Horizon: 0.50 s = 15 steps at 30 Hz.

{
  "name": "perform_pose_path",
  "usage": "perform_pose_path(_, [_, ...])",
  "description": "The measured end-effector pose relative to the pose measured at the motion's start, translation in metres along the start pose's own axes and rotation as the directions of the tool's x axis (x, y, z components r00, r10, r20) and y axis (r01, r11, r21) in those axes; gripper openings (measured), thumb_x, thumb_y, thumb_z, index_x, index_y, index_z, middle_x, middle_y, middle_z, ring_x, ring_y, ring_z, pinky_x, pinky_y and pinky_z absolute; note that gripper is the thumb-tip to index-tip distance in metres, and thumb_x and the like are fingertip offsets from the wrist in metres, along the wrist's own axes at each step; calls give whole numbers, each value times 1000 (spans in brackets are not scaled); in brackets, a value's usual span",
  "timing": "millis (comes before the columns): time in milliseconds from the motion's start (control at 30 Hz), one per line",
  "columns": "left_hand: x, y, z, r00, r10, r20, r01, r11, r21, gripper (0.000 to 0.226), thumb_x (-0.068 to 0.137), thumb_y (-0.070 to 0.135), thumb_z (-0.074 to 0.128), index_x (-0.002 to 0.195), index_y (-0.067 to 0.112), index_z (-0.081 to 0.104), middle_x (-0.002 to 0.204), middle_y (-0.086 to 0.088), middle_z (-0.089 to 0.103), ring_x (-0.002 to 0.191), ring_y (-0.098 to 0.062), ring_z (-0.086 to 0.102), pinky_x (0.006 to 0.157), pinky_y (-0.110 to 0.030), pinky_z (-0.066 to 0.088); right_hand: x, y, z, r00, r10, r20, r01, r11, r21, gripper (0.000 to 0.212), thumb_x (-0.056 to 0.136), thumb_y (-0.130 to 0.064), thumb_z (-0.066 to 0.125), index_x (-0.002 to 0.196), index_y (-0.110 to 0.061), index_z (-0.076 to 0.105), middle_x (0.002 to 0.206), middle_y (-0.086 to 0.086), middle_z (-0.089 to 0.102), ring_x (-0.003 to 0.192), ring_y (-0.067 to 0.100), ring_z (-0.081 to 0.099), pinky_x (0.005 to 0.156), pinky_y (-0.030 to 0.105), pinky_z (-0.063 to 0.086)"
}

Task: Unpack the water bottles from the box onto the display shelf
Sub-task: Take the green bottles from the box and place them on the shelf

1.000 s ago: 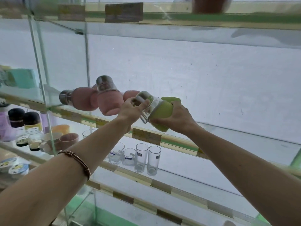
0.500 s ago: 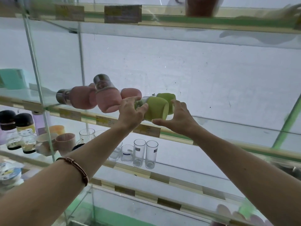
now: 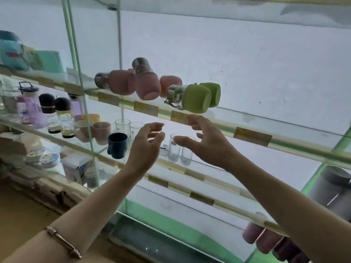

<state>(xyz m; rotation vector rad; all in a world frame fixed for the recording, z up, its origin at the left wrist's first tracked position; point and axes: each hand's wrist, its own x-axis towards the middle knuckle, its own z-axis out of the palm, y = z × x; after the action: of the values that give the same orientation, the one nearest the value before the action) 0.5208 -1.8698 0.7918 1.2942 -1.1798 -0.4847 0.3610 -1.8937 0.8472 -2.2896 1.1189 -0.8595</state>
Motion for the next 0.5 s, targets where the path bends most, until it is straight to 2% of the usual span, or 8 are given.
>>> perform_pose_path(133, [-66, -22, -8, 989, -140, -51, 140, 990, -11, 17, 96, 18, 49, 109, 24, 58, 101, 6, 65, 94, -5, 60, 76, -14, 44, -30, -1, 22, 988, 3, 157, -20, 994, 106, 63, 82, -49, 65, 136, -26, 43, 128, -8, 52, 112, 8, 51, 94, 29, 45])
perform_pose_path(233, [-117, -41, -15, 963, -255, -87, 256, 967, 9, 14, 96, 19, 50, 107, 25, 58, 101, 5, 65, 96, -8, 59, 74, -13, 44, -55, 2, 47, 967, -20, 256, -28, 983, 180, 65, 80, -50, 67, 136, -27, 45, 129, -8, 52, 116, 9, 50, 101, 35, 44])
perform_pose_path(333, [-166, -54, -27, 934, -346, -88, 349, 937, 29, 16, 96, 17, 52, 110, 18, 59, 100, 2, 65, 88, -4, 61, 66, -6, 44, -79, 3, 79, 921, -65, 383, -15, 979, 202, 68, 79, -53, 67, 137, -27, 43, 132, -6, 50, 120, 10, 48, 104, 38, 42])
perform_pose_path(500, [-231, -72, -74, 891, -427, -152, 446, 886, 123, 25, 91, 31, 56, 114, 20, 58, 101, 3, 66, 93, -7, 63, 68, -11, 46, -114, -13, 137, 835, -113, 538, -24, 970, 241, 69, 80, -54, 65, 139, -26, 41, 135, -4, 49, 121, 12, 47, 102, 36, 43])
